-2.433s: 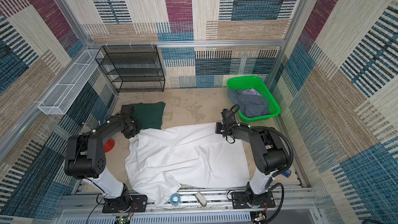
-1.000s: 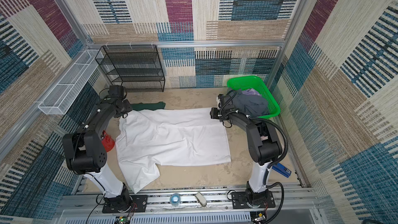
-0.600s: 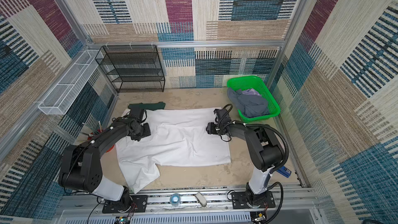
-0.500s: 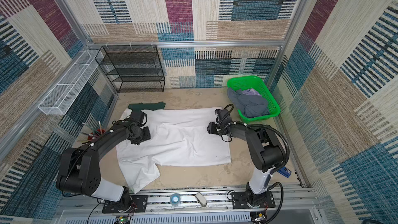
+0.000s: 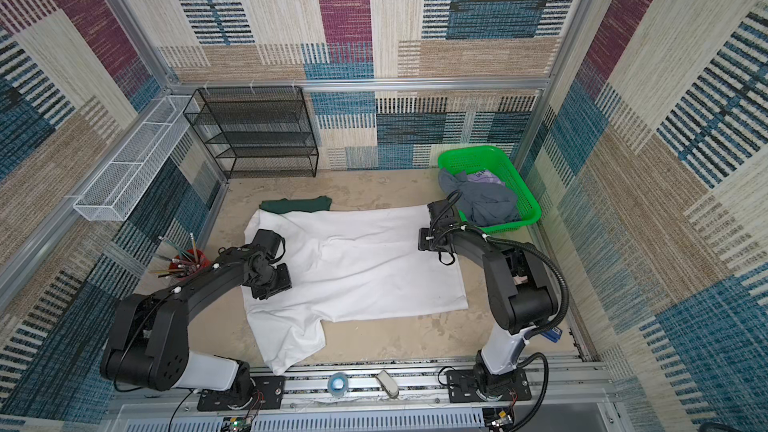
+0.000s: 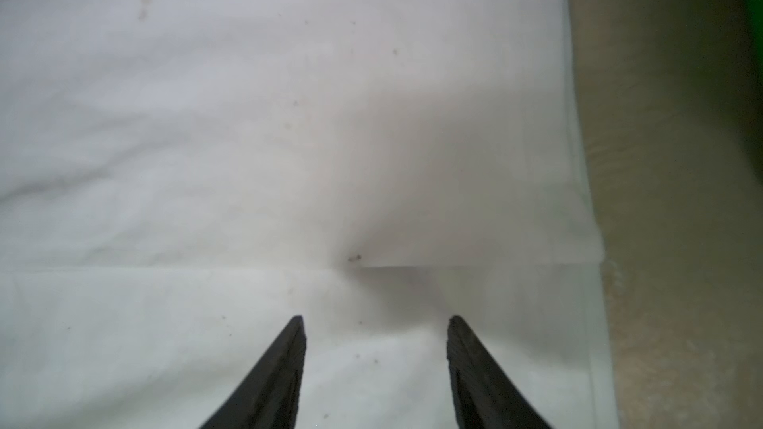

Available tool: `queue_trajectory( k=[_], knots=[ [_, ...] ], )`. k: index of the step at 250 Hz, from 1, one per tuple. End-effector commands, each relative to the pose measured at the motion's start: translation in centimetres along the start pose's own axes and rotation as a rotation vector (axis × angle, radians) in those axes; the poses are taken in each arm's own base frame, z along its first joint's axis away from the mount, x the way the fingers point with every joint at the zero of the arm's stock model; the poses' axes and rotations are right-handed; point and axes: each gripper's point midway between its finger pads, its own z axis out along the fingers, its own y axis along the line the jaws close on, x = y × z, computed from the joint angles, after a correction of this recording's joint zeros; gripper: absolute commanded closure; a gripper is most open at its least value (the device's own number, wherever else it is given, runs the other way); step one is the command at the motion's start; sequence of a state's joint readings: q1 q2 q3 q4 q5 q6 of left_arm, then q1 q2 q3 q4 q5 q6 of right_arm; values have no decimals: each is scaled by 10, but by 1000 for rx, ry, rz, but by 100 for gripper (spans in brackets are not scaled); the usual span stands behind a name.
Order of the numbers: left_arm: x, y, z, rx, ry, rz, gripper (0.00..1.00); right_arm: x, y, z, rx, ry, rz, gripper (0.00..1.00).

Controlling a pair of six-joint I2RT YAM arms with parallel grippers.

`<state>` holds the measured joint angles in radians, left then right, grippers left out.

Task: Fold and stack the t-shirts
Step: 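Hold the shirt's far edge with both grippers and tug it taut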

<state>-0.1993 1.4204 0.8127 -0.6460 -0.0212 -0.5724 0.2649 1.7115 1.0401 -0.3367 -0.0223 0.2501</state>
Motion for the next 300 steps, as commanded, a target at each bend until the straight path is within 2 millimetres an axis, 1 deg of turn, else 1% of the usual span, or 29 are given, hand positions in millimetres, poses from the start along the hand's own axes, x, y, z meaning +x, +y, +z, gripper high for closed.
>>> queue_trajectory(
  k=[1,13,26,39,58,79,99,129,155,175,206,213,215,217,238,262,279,300],
  knots=[
    [-24,-11,-24,32,-94,11,51,-17,14,-15,-32,-42,-34,43],
    [-40,-17,-34,37,-138,29,51,-25,22,-18,-61,-47,-38,43],
    [-57,-25,-39,46,-178,47,51,-33,31,-17,-95,-52,-38,43],
    [-71,-33,-37,47,-191,68,51,-43,39,-13,-125,-58,-38,43],
    [-89,-47,-29,45,-173,92,51,-53,46,0,-145,-52,-39,43],
    [-104,-61,-15,57,-158,95,51,-64,52,19,-159,-42,-39,43],
    [-110,-69,1,54,-125,88,51,-67,53,39,-155,-17,-38,43],
    [-105,-73,26,41,-67,84,52,-63,52,67,-152,30,-35,43],
    [-101,-70,41,23,-46,76,52,-59,51,84,-153,55,-29,43],
    [-101,-68,50,8,-33,76,52,-60,50,96,-150,66,-29,43],
    [-110,-62,61,-31,-24,70,52,-64,46,110,-146,78,-23,43],
    [-114,-60,64,-33,-23,59,52,-59,44,115,-141,92,-20,43],
    [-115,-60,65,-33,-22,56,52,-66,46,114,-144,78,-22,43],
    [-115,-59,66,-33,-20,53,52,-68,46,114,-145,76,-22,43],
    [-127,-59,73,-9,-17,29,52,-80,44,118,-143,57,-20,43],
    [-143,-62,76,1,-37,27,52,-99,50,121,-159,22,-42,44],
    [-154,-66,73,4,-51,30,52,-115,55,120,-167,3,-57,44],
    [-165,-75,60,37,-85,40,52,-132,60,111,-174,-27,-67,45]
  ],
)
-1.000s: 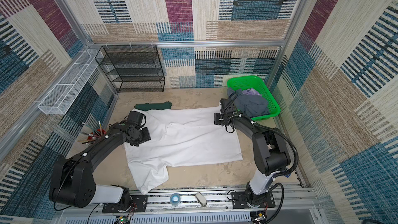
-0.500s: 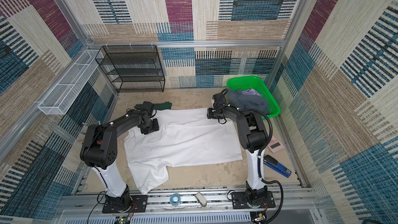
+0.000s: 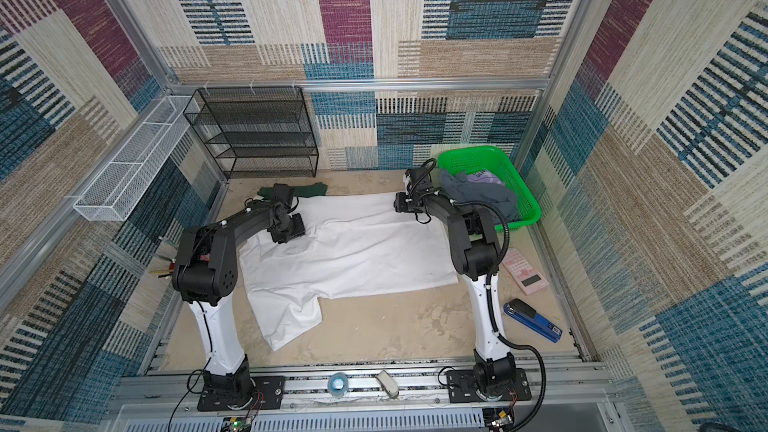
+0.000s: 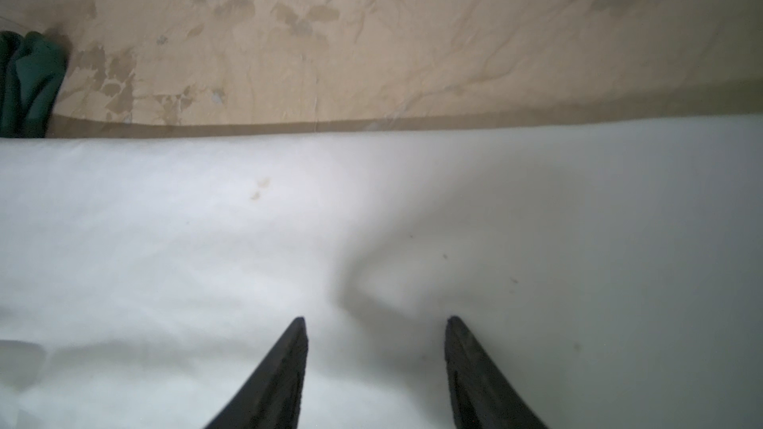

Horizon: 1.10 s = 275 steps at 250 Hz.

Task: Fold and stack the t-shirts
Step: 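Hold the shirt's far edge with both grippers and tug it taut, then release the far edge and move both grippers to the shirt's near edge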

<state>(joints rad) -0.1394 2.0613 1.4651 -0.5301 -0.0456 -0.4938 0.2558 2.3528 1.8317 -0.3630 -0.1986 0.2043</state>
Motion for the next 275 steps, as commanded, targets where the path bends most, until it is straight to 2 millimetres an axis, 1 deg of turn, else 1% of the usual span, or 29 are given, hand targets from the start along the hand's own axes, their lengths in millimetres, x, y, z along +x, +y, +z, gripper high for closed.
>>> queue_trajectory(
  k=[1,12,31,45,59,73,85,86,87,88,94,113,128,137,156,175,195,215,234,275],
  knots=[
    [6,-1,-3,12,45,22,51,1,-1,-5,21,48,-11,45],
    [1,-7,-12,42,26,27,51,-7,1,-12,20,26,-17,45],
    [0,-18,-35,105,2,53,50,-20,6,-32,23,-17,-33,44],
    [6,-21,-54,125,-13,79,50,-19,8,-48,29,-34,-38,43],
    [22,-22,-71,129,-2,105,50,-12,11,-66,30,-39,-32,42],
    [46,-23,-82,132,29,133,50,3,14,-83,24,-26,-20,40],
    [73,-24,-88,136,69,164,50,29,16,-92,25,11,-14,39],
    [75,-24,-89,135,73,167,50,27,18,-95,23,4,-13,39],
    [77,-24,-89,135,76,169,50,34,16,-94,26,17,-11,39],
    [80,-23,-89,134,80,171,50,32,18,-96,24,11,-12,39],
    [95,-24,-92,136,105,190,51,45,19,-100,25,27,-7,39],
    [143,-23,-99,110,181,250,51,90,20,-112,22,87,21,39],
    [181,-17,-105,70,226,300,51,120,19,-122,16,117,51,38],
    [200,-12,-109,38,242,325,51,137,17,-129,18,131,67,38],
    [234,-3,-118,-9,259,368,51,163,12,-142,30,148,98,38],
    [260,-1,-124,-13,273,388,51,177,7,-152,46,149,112,38],
    [276,1,-123,-29,275,398,51,187,3,-155,58,161,120,37],
    [283,3,-114,-44,280,396,51,197,-2,-152,71,185,125,37],
    [284,-5,-107,-16,270,384,51,204,-5,-151,80,194,132,37],
    [288,-25,-96,44,273,385,51,209,-6,-152,78,194,136,37]
  ],
)
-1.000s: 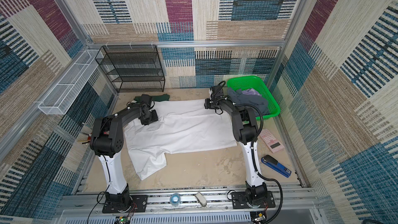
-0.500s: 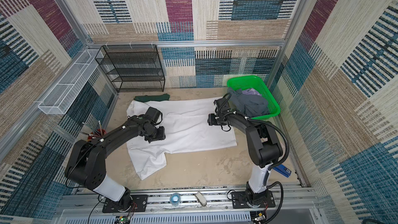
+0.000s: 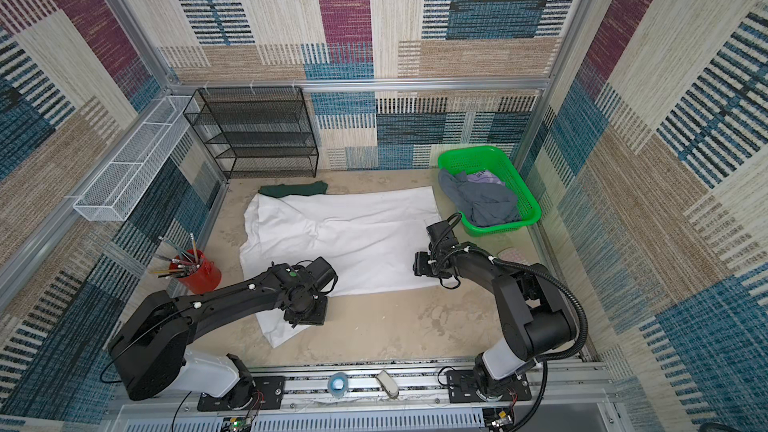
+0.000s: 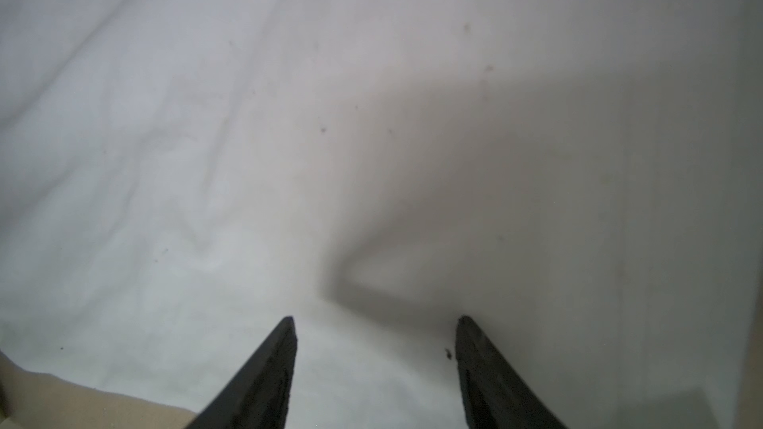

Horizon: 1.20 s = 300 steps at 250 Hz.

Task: Fold and stack the t-shirts
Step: 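Release the far edge and move both grippers to the shirt's near edge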

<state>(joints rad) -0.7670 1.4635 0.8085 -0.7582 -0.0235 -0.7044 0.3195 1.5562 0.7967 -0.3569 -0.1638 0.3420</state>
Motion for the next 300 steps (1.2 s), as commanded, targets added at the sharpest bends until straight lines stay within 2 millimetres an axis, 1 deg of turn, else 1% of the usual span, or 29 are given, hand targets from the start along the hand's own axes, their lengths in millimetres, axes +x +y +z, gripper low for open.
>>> queue_trajectory(
  k=[1,23,59,82,102,116,131,154,173,190,202,213,235,257,274,300],
  knots=[
    [-12,-18,6,54,-36,-21,51,-5,0,-1,1,-32,11,37],
    [-11,-32,9,92,-20,6,52,-4,0,0,-1,-30,6,36],
    [-1,-48,14,143,36,60,54,-5,1,2,-8,-31,4,37],
    [6,-56,5,175,52,103,56,-5,2,3,-13,-27,-1,36],
    [8,-55,-9,193,29,123,57,-5,2,5,-14,-25,-2,36],
    [8,-47,-20,185,-7,117,57,-9,4,3,-15,-32,-4,36],
    [8,-31,-32,149,-56,82,56,-14,8,-4,-26,-56,-15,37],
    [14,4,-48,55,-120,-26,57,-22,21,-15,-48,-89,-60,38],
    [27,35,-56,-41,-127,-109,60,-22,33,-21,-64,-90,-96,38],
    [41,58,-61,-130,-96,-159,62,-19,54,-26,-106,-90,-144,40],
    [52,70,-62,-182,-60,-184,63,-14,76,-29,-154,-84,-191,40],
    [60,76,-62,-207,-33,-200,63,-6,98,-30,-197,-72,-232,41],
    [69,81,-55,-223,-4,-224,64,14,143,-30,-299,-31,-302,41],
    [69,82,-51,-236,-7,-241,64,39,183,-23,-374,24,-365,41],
    [67,85,-49,-255,-21,-254,63,60,209,-15,-417,72,-404,41],
    [61,84,-36,-240,-43,-271,63,90,242,-4,-476,138,-454,41]
  ],
)
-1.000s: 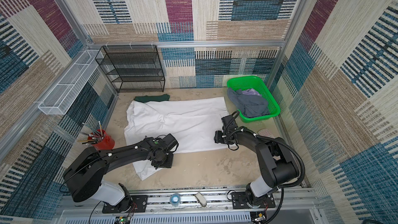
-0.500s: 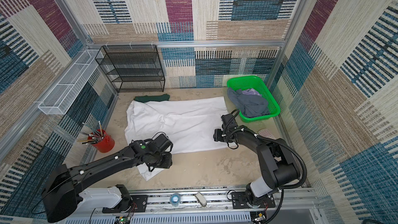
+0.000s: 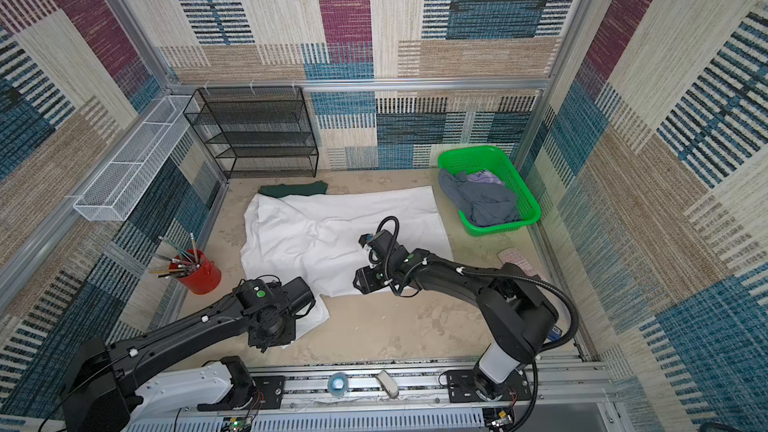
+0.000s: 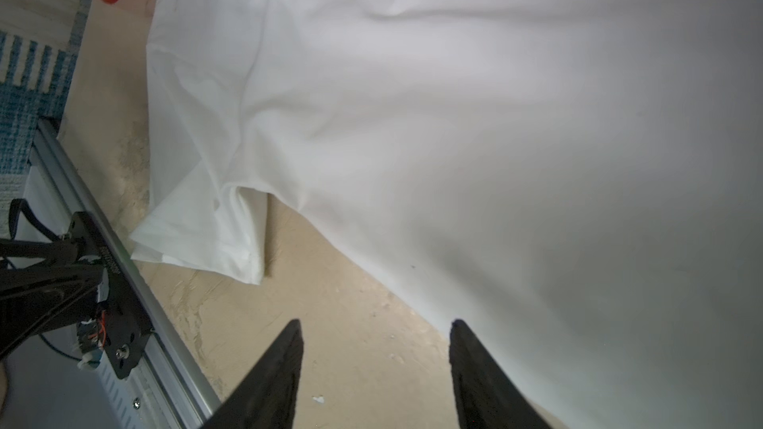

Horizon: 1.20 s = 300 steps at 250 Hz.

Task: Fold and stack the t-shirts
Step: 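Release the far edge and move both grippers to the shirt's near edge, then grasp the near hem corner with the left gripper while the right slides along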

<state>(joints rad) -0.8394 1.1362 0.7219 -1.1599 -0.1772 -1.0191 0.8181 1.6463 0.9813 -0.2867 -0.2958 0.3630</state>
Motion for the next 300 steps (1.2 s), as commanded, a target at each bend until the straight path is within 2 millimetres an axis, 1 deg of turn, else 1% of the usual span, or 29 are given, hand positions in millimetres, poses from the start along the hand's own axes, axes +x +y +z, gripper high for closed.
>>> queue_trajectory(
  k=[1,29,56,94,121,131,139,162,187,209,229,249,271,300],
  knots=[
    [-4,3,11,-19,-24,-50,63,3,39,21,-107,28,-19,41],
    [-8,-3,20,24,-48,-90,62,13,62,40,-146,71,-43,42],
    [-9,-4,27,46,-55,-116,62,19,71,54,-149,102,-58,42],
    [-14,-5,30,64,-80,-132,62,23,66,69,-108,129,-58,42],
    [-14,-6,35,69,-71,-136,62,25,63,78,-100,144,-58,42],
    [-13,-6,38,68,-60,-136,64,25,63,81,-97,149,-58,43],
    [-11,-6,40,67,-49,-132,67,25,63,83,-97,153,-58,45],
    [-7,-6,44,67,-31,-131,82,27,64,88,-101,165,-62,51],
    [-5,-4,45,66,-25,-133,88,27,66,89,-107,172,-68,64],
    [-5,-1,43,62,-28,-140,100,26,66,87,-103,171,-70,74],
    [-4,1,38,65,-32,-146,100,23,67,83,-101,158,-67,82],
    [-2,5,30,65,-26,-153,100,20,70,79,-111,142,-55,91],
    [1,18,17,27,-23,-186,100,17,75,75,-126,128,-26,100],
    [3,41,1,-21,-60,-259,100,15,76,71,-137,107,36,100]
  ],
)
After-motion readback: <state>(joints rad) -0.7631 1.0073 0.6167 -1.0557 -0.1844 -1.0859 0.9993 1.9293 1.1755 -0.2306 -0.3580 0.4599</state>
